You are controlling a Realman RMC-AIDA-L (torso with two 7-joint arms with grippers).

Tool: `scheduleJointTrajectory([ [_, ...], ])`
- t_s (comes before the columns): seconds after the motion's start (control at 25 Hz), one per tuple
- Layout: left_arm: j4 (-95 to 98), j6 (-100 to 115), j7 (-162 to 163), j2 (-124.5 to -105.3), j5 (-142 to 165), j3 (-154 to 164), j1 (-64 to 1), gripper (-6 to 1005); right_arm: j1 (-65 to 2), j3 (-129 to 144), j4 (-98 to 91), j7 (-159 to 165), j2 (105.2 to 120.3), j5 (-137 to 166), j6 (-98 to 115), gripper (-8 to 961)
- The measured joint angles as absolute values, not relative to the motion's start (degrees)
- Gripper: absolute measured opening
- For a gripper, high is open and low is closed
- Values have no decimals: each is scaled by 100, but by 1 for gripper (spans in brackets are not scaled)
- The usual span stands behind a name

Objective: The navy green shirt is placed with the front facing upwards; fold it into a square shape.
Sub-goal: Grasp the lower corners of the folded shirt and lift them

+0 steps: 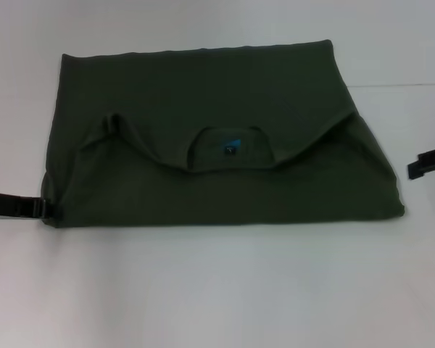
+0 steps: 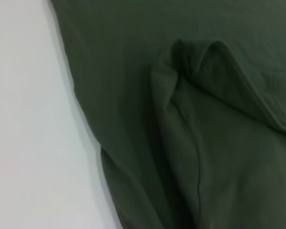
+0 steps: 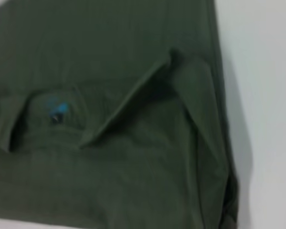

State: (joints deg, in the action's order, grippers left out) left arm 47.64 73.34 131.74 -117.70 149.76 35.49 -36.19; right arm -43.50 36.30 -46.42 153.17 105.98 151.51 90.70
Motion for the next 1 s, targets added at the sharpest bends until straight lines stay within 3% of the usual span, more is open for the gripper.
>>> scheduleJointTrajectory([
  [0.32,4755,7354,13147,-11772,14976,3540,-3592,17,-4576,4057,-4156,15325,10844,15400,8394,920],
  [1.0,4738,7375,13162,-11777,14936,3542,-3611,17,-4601,4330,-3876,15294,11157,15409,7571,882],
])
